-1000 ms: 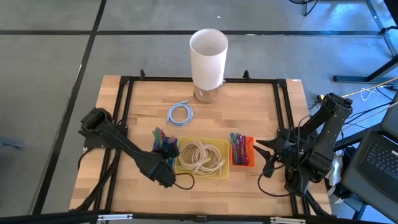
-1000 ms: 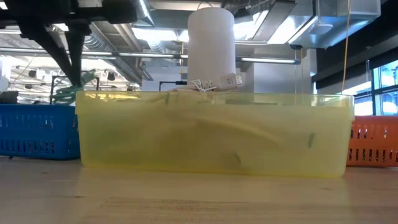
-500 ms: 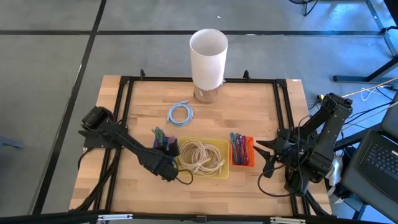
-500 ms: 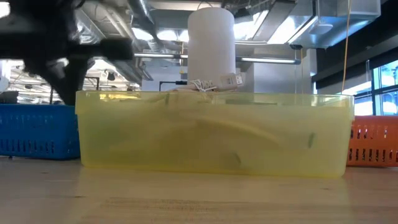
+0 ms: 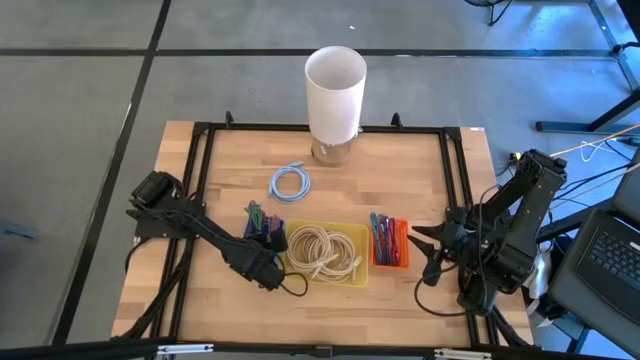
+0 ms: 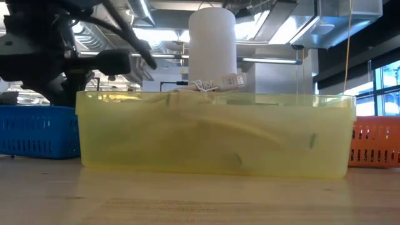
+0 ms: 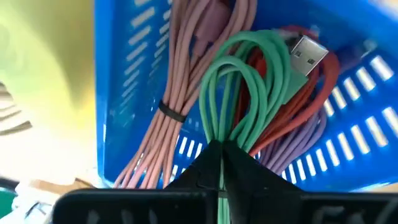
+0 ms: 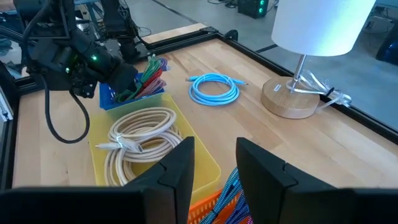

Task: Pick & Place USB Port
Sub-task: Put the green charger cable into the blue bin, then put the sky blue charger cable into the yellow bin

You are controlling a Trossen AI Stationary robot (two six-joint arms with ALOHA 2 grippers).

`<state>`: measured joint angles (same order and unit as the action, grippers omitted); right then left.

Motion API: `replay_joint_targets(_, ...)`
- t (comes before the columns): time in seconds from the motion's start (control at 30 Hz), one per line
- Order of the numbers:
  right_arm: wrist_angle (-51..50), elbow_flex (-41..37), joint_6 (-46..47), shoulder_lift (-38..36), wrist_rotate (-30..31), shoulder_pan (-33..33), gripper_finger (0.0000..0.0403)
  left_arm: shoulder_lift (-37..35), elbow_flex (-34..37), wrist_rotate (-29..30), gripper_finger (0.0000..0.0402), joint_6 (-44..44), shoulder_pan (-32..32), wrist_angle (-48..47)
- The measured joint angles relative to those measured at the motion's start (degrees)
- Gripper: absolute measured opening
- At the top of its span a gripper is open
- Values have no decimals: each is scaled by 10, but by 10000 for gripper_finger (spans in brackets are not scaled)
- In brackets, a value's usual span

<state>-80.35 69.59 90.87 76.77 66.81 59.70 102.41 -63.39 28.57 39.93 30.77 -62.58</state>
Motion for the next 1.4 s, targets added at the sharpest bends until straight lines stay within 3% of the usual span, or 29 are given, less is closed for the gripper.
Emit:
replay_joint_targets(0.4,0,0,1,0,0,0,122,0,-66,-4,98,-70,20,-25)
replay_joint_targets(0.57,0,0,1,0,0,0,122,-12,-107,3,129,-224,22,-71)
replay_joint_targets(0.77,0,0,1,0,0,0,122,-121,-84,-62,138,-418,-3,-13)
replay_joint_targets(0.97,6,0,1,0,0,0,122,-279,3,23,129,-433,-28,106)
replay_joint_targets(1.03,9,0,1,0,0,0,122,-325,29,27,126,-443,-57,156)
replay_joint_targets(1.2,13,0,1,0,0,0,122,-390,73,-117,123,-441,-182,211)
replay_joint_targets(1.4,13,0,1,0,0,-2,122,-365,83,-228,125,-374,-339,224)
